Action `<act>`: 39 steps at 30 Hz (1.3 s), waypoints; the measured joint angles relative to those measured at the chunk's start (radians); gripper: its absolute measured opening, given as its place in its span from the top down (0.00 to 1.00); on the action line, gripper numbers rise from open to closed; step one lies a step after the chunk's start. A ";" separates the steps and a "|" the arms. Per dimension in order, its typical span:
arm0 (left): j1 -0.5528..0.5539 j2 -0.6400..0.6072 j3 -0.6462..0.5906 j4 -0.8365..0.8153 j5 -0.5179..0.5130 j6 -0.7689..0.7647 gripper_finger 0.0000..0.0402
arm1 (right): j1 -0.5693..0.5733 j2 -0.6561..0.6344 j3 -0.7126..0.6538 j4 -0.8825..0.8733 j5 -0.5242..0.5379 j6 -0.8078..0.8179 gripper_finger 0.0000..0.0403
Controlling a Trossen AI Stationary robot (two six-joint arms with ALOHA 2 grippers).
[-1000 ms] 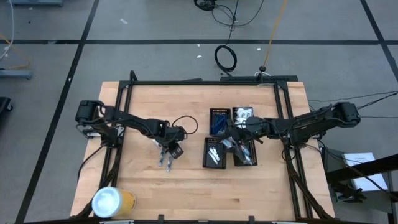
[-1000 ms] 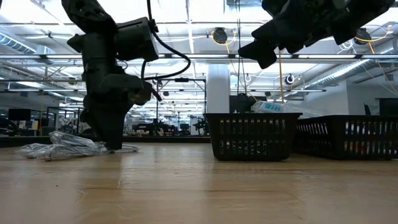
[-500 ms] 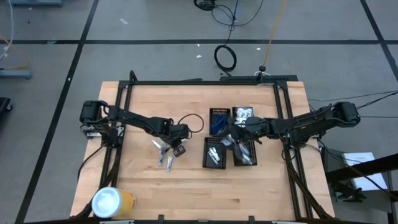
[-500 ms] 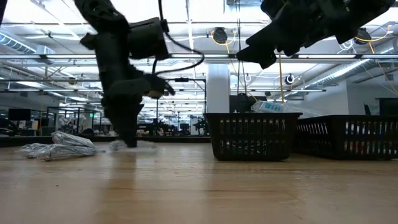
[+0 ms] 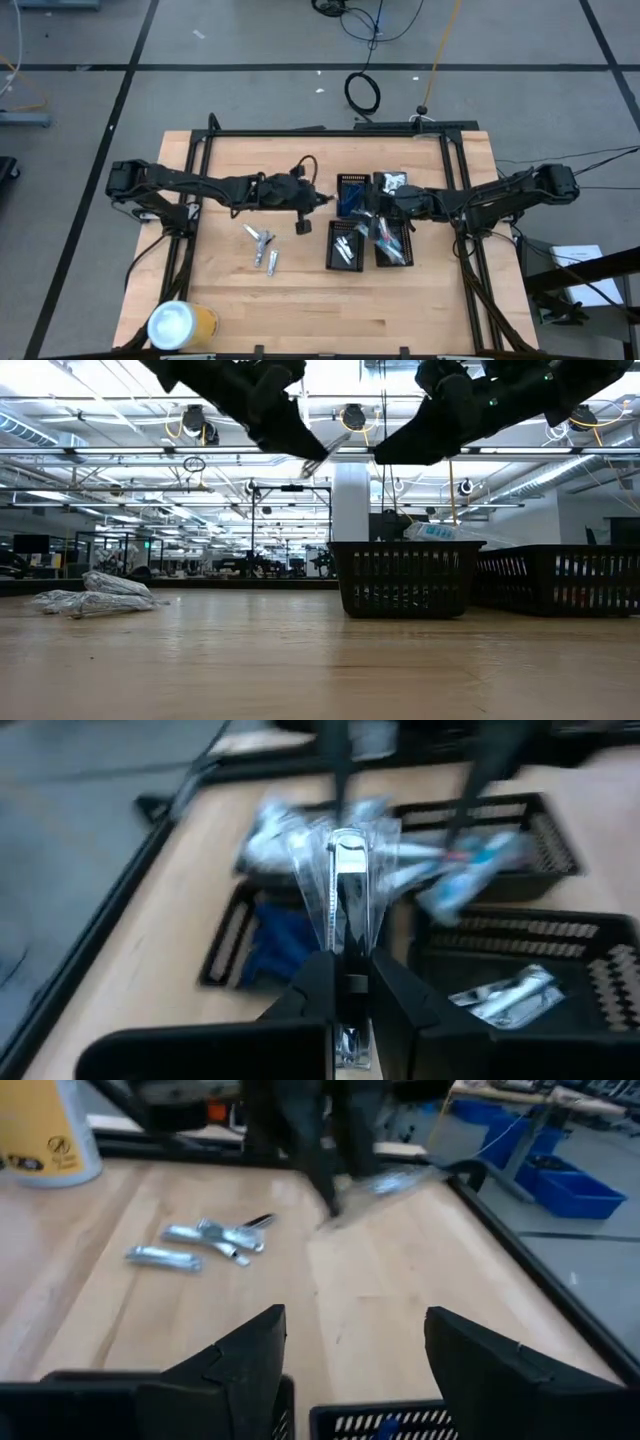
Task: Pick & Place Travel size toiletries
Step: Put the nail cutter into the bottom left black basket
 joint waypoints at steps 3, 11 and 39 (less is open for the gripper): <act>0.016 0.007 -0.028 0.145 0.111 0.060 0.95 | -0.010 0.000 0.000 0.031 -0.001 0.005 0.44; 0.047 0.028 -0.128 0.423 0.242 0.123 0.95 | -0.025 0.042 0.000 0.201 -0.051 0.019 0.44; 0.041 0.041 -0.127 0.449 0.254 0.130 0.95 | -0.048 0.202 -0.001 0.508 -0.189 -0.028 0.81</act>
